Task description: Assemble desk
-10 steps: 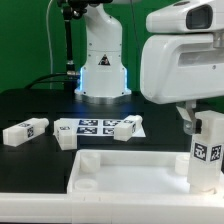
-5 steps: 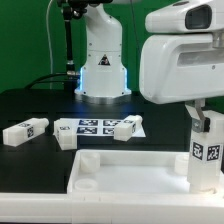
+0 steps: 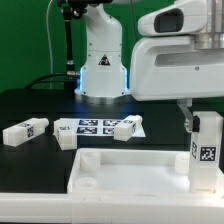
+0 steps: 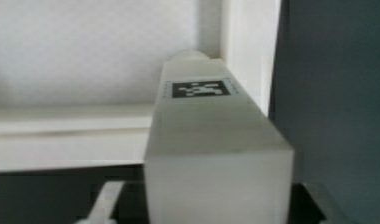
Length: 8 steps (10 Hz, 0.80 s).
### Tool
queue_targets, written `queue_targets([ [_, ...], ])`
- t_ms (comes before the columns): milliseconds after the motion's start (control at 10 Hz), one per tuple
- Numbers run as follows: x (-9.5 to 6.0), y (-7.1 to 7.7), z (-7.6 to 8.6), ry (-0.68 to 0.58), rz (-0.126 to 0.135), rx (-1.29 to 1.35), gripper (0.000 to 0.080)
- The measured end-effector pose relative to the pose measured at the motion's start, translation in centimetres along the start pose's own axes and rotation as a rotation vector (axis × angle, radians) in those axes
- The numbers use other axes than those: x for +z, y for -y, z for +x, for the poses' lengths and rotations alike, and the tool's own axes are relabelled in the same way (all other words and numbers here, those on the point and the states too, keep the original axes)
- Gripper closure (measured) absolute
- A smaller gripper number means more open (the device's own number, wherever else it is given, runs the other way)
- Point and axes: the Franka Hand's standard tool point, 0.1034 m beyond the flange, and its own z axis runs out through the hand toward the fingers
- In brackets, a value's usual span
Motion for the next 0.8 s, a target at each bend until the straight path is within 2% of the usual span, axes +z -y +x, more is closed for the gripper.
queue_targets([
  [400,0.01,-0.49,0.07,-0.003,-0.002,0.395,0.0509],
  [600,0.03,-0.84,0.16,0.003,0.011,0.629,0.0509],
  [800,0.05,-0.91,0.15,0.001,0.010,0.773,0.0509],
])
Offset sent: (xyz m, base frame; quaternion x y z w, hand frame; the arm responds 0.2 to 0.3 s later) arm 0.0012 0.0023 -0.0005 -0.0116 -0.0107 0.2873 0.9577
